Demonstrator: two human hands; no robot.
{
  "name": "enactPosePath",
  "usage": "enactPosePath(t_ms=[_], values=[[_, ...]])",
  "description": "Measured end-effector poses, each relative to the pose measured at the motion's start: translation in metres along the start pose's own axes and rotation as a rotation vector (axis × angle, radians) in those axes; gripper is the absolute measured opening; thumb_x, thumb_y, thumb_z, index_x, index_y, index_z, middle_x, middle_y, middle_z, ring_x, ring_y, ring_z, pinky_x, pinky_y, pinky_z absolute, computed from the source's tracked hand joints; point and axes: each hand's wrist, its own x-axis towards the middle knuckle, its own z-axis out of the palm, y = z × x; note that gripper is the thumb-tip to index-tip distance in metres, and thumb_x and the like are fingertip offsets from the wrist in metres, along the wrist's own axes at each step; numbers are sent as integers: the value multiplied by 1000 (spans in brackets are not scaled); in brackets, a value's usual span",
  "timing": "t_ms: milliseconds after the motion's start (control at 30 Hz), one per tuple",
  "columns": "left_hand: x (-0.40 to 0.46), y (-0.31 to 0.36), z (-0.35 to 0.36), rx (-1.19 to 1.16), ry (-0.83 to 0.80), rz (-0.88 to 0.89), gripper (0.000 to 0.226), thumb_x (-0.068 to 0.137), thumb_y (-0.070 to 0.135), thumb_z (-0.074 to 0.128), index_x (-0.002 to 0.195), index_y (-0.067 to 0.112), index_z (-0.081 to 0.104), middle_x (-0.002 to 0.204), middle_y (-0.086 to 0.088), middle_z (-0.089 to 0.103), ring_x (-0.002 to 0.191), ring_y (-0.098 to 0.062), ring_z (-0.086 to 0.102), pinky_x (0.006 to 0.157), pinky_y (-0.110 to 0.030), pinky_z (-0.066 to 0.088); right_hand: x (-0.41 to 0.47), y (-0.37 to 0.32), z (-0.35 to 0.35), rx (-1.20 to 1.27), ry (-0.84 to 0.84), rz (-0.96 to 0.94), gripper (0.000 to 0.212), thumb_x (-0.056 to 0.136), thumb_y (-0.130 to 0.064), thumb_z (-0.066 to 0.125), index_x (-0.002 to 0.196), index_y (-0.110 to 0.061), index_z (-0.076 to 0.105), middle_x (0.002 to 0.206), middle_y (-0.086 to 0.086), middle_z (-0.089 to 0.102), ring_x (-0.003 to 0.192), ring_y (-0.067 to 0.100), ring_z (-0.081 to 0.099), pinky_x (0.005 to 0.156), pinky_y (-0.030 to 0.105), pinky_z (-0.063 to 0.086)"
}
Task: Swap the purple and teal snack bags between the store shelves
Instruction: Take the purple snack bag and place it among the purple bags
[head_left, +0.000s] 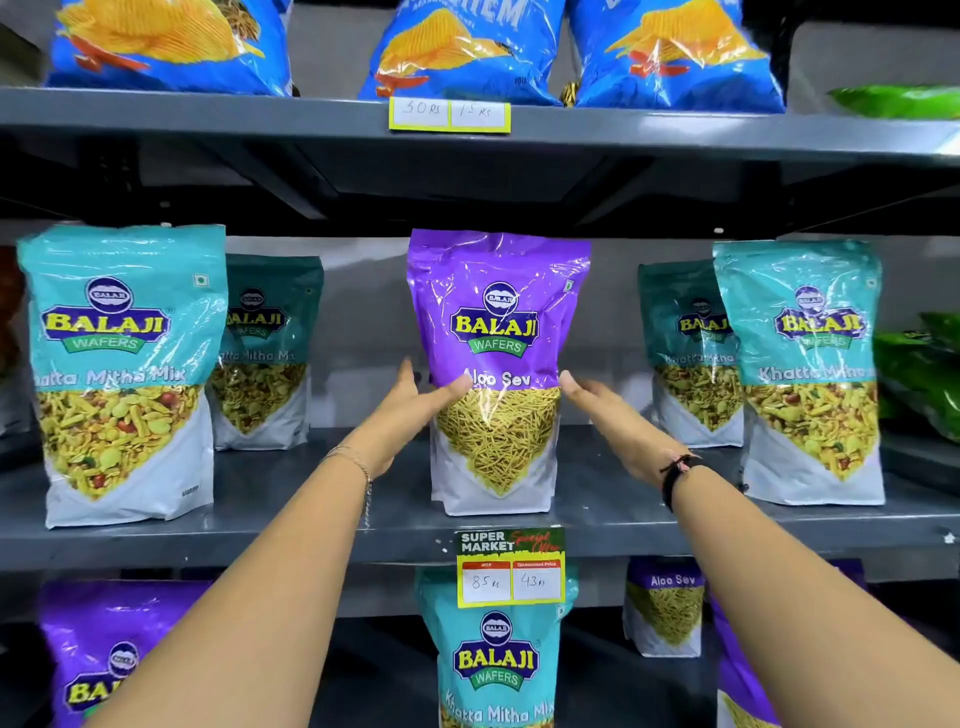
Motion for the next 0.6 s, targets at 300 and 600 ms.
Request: enactPosePath(t_ms=[300,600], values=[[10,-30,-2,-46,-178,-34,63,64,19,72,117,17,38,123,-7,54,110,-20,51,106,-40,36,9,20,14,161,-318,57,55,76,-12,66,124,-4,40,119,5,60,103,12,58,81,12,47],[5,-41,-6,-88,-169,39,74,31,51,83,95,27,54,103,4,63,102,-16,58,91,-34,48,-3,16,21,201,-248,12,39,76,-9,65,110,-14,47,96,-3,63,86,8,60,55,11,50]])
